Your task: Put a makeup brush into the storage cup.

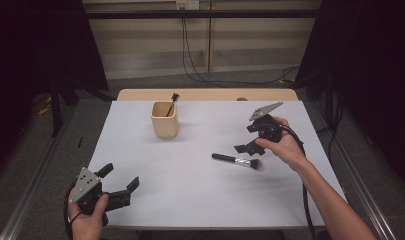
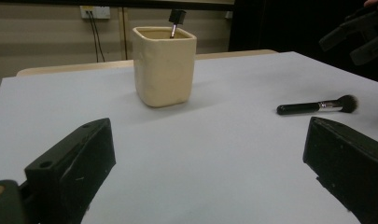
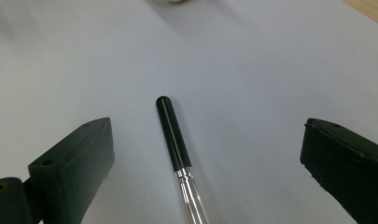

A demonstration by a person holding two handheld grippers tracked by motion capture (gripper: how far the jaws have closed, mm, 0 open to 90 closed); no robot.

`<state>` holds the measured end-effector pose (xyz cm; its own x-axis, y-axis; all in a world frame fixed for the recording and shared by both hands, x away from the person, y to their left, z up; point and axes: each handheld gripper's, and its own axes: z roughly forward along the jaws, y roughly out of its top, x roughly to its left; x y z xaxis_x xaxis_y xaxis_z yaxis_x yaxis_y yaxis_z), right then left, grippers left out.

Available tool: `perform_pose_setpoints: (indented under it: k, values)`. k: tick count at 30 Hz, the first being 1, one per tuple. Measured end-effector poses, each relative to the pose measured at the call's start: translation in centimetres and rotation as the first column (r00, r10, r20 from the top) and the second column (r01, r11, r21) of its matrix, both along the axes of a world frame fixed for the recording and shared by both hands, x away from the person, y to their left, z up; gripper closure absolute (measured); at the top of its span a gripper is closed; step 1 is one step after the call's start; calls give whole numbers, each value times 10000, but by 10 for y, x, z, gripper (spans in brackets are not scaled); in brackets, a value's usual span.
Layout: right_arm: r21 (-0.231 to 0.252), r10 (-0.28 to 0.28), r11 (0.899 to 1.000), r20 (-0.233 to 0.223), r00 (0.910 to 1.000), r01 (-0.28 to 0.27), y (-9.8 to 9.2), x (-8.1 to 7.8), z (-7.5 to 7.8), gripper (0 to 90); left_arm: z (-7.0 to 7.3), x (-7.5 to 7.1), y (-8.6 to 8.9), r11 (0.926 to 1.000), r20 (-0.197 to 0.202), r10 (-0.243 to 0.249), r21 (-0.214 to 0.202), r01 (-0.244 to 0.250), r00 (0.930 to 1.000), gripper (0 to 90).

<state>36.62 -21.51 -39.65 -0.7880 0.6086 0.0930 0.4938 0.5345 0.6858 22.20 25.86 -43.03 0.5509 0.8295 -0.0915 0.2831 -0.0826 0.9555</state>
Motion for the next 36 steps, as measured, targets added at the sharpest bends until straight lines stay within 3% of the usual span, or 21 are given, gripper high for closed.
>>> perform_pose_setpoints:
  k: [3,6,11,15,21,29,30,33,36]
  values:
    - [-227,428,9988,-448,9981,-439,1,3,1,18,0,-1,-1,10000,18,-29,-11,29,10000,21]
    - [-769,648,9945,-880,9940,-716,3,5,2,25,0,-1,0,10000,3,-21,-22,21,10000,21]
    - [-1148,839,9887,-1105,9903,-965,6,8,3,35,0,-1,0,10000,19,-6,16,6,10000,21]
    - [-1427,1192,9797,-1514,9812,-1411,8,12,2,60,0,-1,0,10000,55,-45,61,45,10000,21]
    - [-1756,1269,9714,-1852,9745,-1599,13,16,-2,87,1,-2,-1,9999,57,-54,112,53,10000,21]
    - [-2471,1458,9473,-2344,9612,-2039,19,20,-7,156,1,-2,0,9999,70,-65,127,64,10000,20]
    - [-2618,1477,9426,-2295,9620,-2072,21,20,-7,153,1,-2,0,9998,73,-66,184,64,10000,21]
    - [-2816,1634,9294,-2655,9502,-2385,24,20,-11,123,1,-2,-1,9997,72,-102,231,100,9999,20]
    - [-3240,1688,9089,-2899,9420,-2626,29,21,-13,123,1,-2,-1,9997,66,-115,230,113,9999,20]
